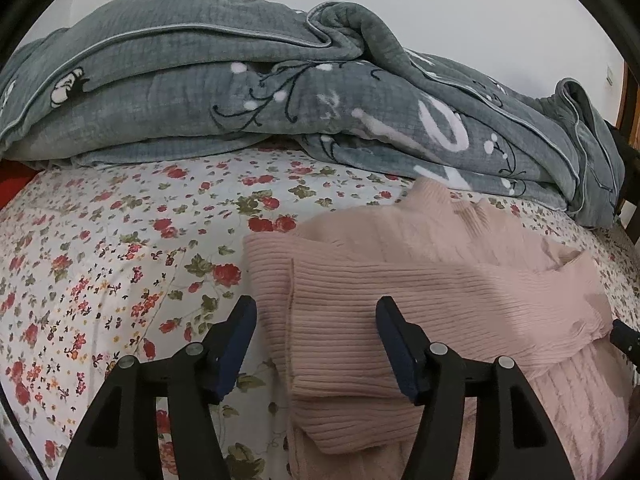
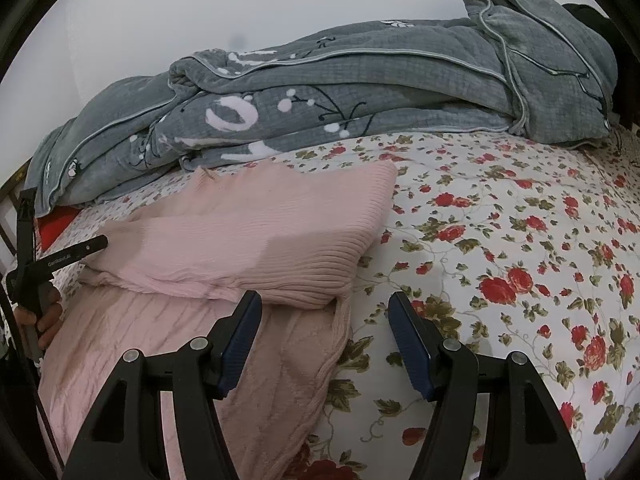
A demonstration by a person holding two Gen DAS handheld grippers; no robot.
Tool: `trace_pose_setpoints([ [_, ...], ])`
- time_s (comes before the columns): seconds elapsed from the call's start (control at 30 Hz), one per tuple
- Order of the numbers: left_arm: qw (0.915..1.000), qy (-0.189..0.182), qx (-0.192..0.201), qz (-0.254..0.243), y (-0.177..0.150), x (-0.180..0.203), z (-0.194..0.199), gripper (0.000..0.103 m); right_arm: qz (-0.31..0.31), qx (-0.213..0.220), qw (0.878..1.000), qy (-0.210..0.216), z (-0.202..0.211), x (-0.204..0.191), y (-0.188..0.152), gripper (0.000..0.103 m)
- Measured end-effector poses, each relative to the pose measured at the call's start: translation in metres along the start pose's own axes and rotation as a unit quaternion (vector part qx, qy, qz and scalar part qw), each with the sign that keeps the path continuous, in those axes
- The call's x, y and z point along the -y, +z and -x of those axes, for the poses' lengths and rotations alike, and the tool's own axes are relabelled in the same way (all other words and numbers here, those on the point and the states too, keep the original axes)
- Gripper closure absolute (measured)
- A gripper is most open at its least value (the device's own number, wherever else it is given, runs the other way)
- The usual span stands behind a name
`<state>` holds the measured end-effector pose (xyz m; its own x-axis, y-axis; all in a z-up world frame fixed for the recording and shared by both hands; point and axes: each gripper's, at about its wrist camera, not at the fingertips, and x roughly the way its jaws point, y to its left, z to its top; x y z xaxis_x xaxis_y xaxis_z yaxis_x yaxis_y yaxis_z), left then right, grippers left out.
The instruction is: Fold small clothes
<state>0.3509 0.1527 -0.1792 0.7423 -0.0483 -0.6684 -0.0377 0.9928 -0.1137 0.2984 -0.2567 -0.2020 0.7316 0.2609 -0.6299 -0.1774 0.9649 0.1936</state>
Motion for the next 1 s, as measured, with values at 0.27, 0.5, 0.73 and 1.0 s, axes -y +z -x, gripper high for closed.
trace_pose_setpoints([
  [0.27,1.0000,0.001,0.000,-0.002,-0.0003,0.0003,-0.0004,0.042,0.001,0.000,1.000,-0.002,-0.0002,-0.0004,0.0004,0.038],
  [0.5,1.0000,0.004,0.003,-0.008,-0.0001,0.0023,0.0006,0.042,0.004,0.002,1.000,-0.008,0.0006,-0.0008,-0.0002,0.038],
  [0.73,0.9999,0.006,0.005,-0.013,-0.0003,0.0042,0.0014,0.042,0.004,0.004,1.000,-0.010,0.0024,0.0001,-0.0001,0.038],
  [1.0,0.9997,0.009,0.009,-0.020,-0.0004,0.0063,0.0027,0.042,0.004,0.007,1.000,-0.011,0.0047,-0.0015,0.0002,0.038],
])
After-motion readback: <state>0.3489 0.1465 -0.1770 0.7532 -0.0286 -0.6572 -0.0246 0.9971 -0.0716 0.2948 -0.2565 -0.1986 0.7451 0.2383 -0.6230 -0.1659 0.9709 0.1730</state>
